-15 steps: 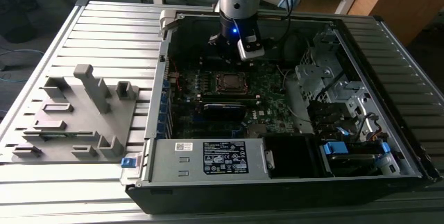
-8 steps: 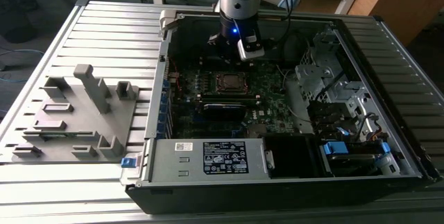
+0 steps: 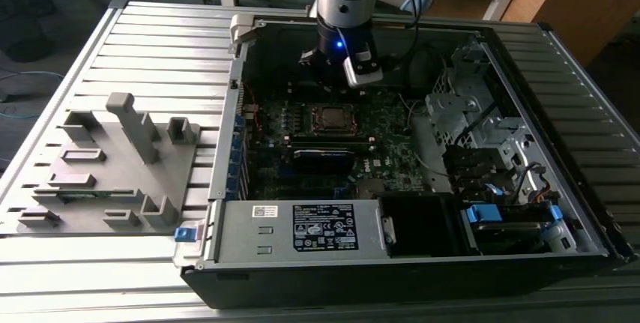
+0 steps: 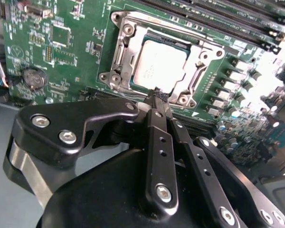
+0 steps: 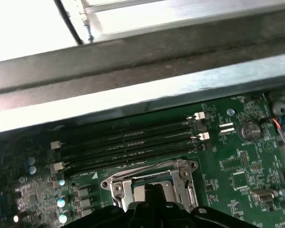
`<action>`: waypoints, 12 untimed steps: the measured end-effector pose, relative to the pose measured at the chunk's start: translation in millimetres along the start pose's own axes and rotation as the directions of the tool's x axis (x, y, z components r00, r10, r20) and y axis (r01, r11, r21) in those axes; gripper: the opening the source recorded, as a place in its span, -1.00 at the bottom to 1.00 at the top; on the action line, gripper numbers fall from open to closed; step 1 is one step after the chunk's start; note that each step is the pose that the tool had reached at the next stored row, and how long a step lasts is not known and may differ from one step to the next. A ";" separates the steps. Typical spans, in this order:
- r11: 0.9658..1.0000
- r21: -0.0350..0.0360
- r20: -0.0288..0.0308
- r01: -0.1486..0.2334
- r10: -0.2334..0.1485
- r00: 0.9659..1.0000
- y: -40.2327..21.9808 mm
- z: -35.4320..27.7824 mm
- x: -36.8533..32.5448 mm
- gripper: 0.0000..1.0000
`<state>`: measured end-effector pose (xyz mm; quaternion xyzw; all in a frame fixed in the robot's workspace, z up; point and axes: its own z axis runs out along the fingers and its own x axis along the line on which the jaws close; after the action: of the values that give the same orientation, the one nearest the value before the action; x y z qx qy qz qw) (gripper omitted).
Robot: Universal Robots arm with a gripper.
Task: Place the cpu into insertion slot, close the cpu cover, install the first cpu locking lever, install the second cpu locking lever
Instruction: 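Install the first cpu locking lever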
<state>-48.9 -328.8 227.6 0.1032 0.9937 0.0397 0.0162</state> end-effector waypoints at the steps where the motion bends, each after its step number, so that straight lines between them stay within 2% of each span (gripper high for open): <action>1: 1.000 0.000 -0.001 0.016 -0.016 1.000 0.0 0.1 0.0 -0.80; 4: 0.998 -0.002 -0.005 0.061 -0.061 0.998 0.0 0.3 0.0 -0.80; 12: 0.997 -0.002 -0.006 0.074 -0.074 0.997 0.0 0.3 -0.3 -0.80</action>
<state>-48.6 -328.8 227.3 0.0663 0.9969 0.0402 0.0147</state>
